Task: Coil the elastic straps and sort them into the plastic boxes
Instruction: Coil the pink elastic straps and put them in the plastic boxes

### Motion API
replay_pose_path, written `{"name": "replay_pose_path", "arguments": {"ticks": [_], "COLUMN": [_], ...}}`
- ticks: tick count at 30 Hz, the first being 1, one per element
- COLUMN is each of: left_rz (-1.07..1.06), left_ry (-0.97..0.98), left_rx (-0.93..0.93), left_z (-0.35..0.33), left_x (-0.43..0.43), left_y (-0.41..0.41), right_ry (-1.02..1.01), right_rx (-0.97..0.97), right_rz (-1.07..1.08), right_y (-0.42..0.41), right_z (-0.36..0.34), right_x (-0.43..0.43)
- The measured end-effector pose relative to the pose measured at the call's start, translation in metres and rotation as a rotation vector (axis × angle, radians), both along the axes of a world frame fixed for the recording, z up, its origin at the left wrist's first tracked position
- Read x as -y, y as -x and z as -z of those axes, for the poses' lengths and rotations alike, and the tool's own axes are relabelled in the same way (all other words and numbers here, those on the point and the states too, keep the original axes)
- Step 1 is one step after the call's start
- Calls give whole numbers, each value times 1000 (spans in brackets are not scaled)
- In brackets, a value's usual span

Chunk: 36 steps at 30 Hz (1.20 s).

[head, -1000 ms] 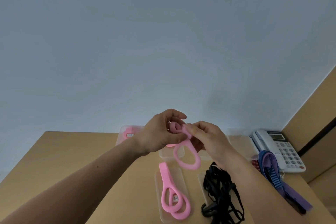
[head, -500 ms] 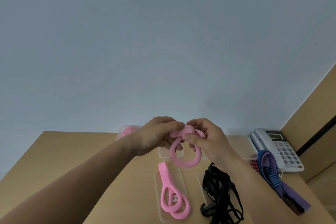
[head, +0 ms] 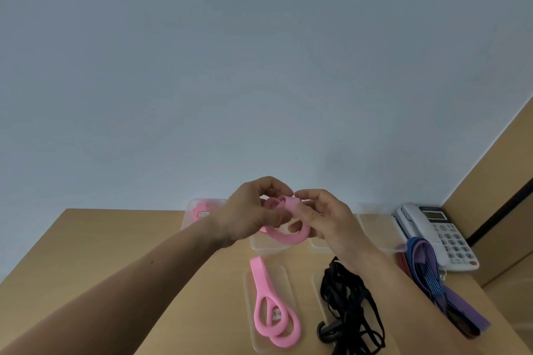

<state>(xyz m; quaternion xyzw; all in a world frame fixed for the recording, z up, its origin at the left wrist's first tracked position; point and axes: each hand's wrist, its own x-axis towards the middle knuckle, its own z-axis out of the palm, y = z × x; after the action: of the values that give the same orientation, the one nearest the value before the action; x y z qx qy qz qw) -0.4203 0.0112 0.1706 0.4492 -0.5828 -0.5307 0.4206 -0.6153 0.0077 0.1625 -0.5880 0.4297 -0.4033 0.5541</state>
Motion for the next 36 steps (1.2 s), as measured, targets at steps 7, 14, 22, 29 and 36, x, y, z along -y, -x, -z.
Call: {"name": "replay_pose_path", "arguments": {"ticks": [7, 14, 22, 29, 36], "left_rz": [27, 90, 73, -59, -54], "left_ry": [156, -66, -148, 22, 26], "left_rx": [116, -1, -25, -9, 52], "left_z": [0, -7, -8, -6, 1], "left_x": [-4, -7, -8, -12, -11], "left_y": [4, 0, 6, 4, -8], "right_ry": [49, 117, 164, 92, 138], "right_rx": [-48, -25, -66, 19, 0], "right_rz": [44, 41, 33, -12, 33], "right_y": [-1, -2, 0, -2, -11], "right_z": [-3, -6, -1, -6, -6], "right_x": [0, -3, -6, -6, -3]}}
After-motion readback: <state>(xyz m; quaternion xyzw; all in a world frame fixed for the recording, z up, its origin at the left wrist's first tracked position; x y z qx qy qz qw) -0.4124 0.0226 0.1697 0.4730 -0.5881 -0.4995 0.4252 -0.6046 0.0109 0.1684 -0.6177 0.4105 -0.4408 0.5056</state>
